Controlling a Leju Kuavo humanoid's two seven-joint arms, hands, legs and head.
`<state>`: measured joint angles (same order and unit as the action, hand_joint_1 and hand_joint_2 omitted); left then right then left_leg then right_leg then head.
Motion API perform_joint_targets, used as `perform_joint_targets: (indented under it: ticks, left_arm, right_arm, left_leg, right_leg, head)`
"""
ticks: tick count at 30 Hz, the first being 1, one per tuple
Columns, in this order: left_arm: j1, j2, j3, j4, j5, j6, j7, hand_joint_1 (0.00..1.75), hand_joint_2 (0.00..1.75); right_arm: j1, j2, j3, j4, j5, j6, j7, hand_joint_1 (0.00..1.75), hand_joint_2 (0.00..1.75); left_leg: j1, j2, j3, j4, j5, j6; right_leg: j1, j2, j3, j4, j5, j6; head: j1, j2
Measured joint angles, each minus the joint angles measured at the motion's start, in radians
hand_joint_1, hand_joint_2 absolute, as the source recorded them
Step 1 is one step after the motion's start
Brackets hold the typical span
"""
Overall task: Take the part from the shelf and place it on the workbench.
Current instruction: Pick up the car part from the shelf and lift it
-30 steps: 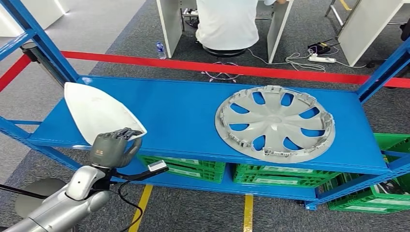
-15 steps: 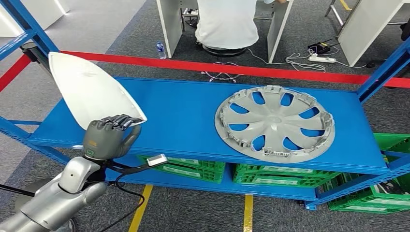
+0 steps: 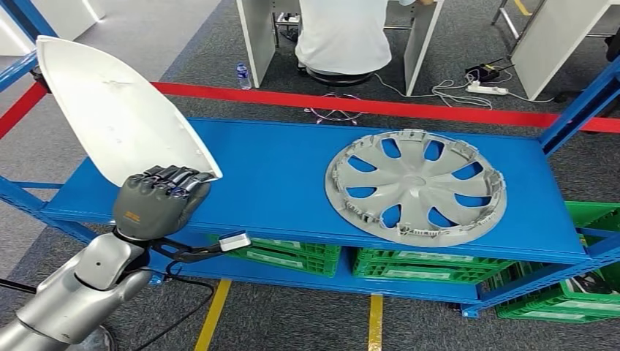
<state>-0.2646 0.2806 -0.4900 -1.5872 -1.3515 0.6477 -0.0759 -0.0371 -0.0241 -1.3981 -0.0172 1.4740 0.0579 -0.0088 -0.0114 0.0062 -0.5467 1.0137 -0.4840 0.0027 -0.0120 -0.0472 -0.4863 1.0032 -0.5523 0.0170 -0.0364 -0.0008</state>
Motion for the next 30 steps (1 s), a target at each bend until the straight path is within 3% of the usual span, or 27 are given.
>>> perform_joint_targets:
  ticks: [23, 30]
  left_arm:
    - [0.003, 0.023, -0.009, -0.008, 0.082, 0.000, -0.007, 1.75, 1.75]
    - [-0.002, 0.034, -0.020, -0.008, 0.083, 0.000, 0.001, 1.75, 1.75]
  right_arm:
    - [-0.011, 0.000, 0.000, 0.000, 0.002, 0.004, 0.000, 0.00, 0.00]
    - [-0.017, 0.000, 0.000, 0.001, 0.003, 0.006, 0.000, 0.00, 0.00]
  left_leg:
    - [-0.001, 0.000, 0.000, 0.003, 0.000, 0.001]
    - [-0.009, 0.000, -0.003, 0.005, -0.004, 0.012]
  right_leg:
    - [-0.002, 0.000, 0.000, -0.001, 0.001, 0.002]
    - [-0.008, -0.001, 0.001, -0.005, 0.004, 0.013]
  head:
    - [0.000, 0.000]
    - [-0.001, 0.000]
